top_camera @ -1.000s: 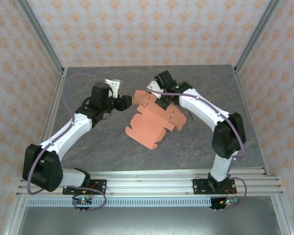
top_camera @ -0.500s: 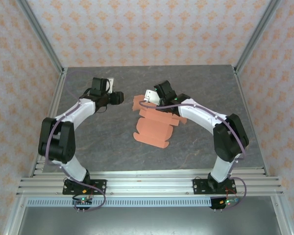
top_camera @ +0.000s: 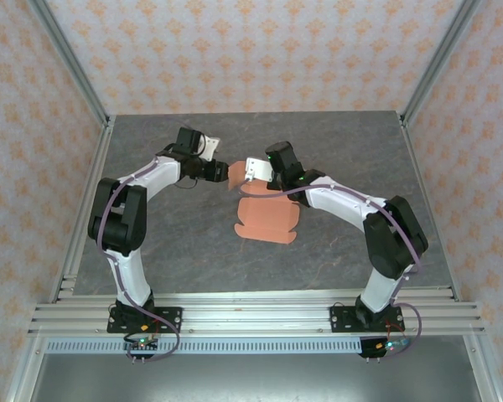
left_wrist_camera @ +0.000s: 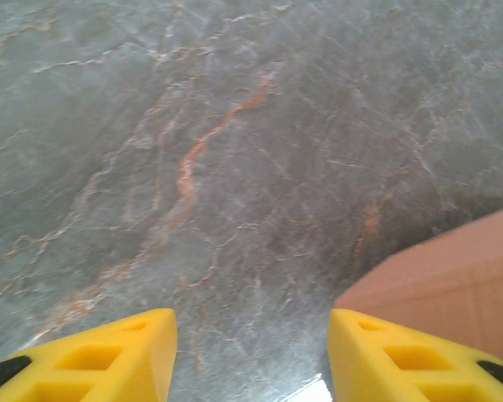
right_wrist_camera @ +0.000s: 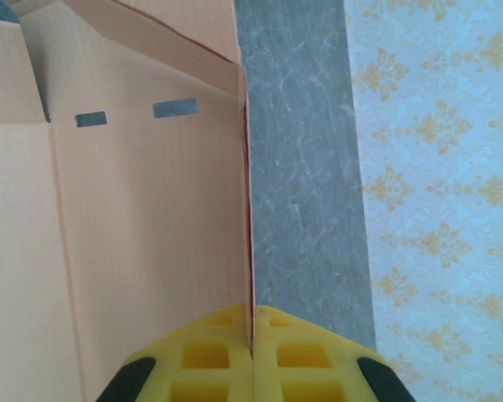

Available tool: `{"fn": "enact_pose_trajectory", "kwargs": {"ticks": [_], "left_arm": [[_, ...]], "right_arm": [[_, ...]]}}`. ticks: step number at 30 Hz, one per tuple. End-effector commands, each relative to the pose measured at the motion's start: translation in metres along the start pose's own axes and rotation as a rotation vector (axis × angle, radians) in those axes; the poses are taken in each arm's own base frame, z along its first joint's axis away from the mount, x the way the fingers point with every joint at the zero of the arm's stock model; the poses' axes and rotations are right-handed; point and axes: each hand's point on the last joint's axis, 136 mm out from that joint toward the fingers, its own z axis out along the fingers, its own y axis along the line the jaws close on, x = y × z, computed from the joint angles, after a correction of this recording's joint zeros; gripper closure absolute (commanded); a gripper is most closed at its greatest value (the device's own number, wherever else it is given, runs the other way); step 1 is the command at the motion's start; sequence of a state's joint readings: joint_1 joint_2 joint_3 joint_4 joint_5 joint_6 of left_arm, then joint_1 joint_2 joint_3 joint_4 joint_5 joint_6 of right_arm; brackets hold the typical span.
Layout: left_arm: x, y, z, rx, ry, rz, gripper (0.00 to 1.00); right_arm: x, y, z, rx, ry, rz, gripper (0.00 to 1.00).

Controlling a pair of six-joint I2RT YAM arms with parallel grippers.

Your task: Fold the paper box

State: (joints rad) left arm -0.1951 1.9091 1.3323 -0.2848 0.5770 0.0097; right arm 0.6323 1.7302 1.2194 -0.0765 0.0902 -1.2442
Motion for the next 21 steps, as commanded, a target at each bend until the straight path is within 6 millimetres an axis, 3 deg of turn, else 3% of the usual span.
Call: {"fn": "enact_pose_trajectory", "kwargs": {"ticks": [1,9,10,13,21], "left_arm": [[0.008,0.0,0.005,0.017,0.05,0.014,0.51],[0.014,-0.001,0.001,0.016,0.055,0.023,0.52],[0.006,-0.002,-0.01,-0.003,0.029,0.033,0.52],[0.003,-0.002,-0.015,-0.005,-0.01,0.037,0.52],[-0.001,-0.022,-0.007,0.126,-0.025,0.064,0.52]], "right_arm": [[-0.003,-0.008,-0.003,0.029,-0.022,-0.002,1.0],[-0.001,-0.006,-0.006,-0.019,-0.036,0.058,1.0],[-0.001,-0.007,-0.007,-0.029,-0.038,0.077,1.0],[0.001,-0.006,-0.006,-0.033,-0.036,0.084,1.0],[-0.002,-0.009,-0.007,-0.034,-0.061,0.104,1.0]]}}
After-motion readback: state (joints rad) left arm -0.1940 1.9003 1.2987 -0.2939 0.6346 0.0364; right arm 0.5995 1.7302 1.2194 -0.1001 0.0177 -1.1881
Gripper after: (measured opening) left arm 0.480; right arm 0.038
